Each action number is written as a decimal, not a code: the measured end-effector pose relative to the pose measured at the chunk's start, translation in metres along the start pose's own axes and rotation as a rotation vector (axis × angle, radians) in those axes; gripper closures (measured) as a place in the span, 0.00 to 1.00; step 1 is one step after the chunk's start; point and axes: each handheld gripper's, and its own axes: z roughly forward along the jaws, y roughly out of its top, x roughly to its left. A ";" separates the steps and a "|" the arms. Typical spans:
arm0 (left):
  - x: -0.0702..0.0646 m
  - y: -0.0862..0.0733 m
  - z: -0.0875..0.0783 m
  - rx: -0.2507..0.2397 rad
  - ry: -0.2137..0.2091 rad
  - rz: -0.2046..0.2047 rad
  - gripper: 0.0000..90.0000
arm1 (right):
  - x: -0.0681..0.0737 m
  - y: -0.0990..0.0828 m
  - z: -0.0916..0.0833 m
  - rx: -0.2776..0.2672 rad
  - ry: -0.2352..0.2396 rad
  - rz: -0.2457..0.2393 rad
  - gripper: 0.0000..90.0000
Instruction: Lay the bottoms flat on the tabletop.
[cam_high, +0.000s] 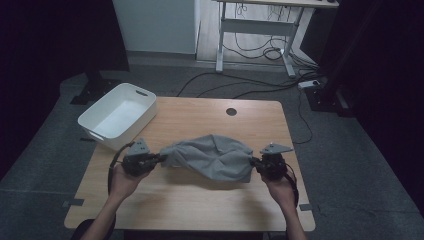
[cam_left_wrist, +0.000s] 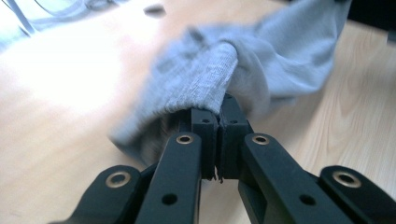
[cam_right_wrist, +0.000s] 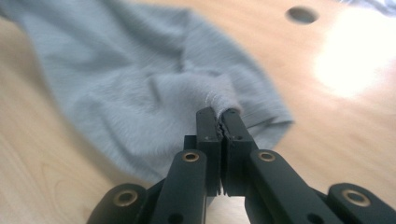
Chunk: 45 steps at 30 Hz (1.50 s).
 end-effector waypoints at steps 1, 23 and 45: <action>0.003 0.006 -0.004 -0.011 0.014 -0.001 0.97 | -0.003 0.002 -0.005 -0.010 -0.010 0.001 0.98; 0.045 -0.035 0.016 0.132 0.093 -0.110 0.41 | -0.028 -0.002 0.025 0.061 -0.038 0.076 0.60; 0.030 -0.090 0.035 0.189 0.064 -0.126 0.34 | 0.106 0.025 0.109 0.152 0.339 -0.175 0.71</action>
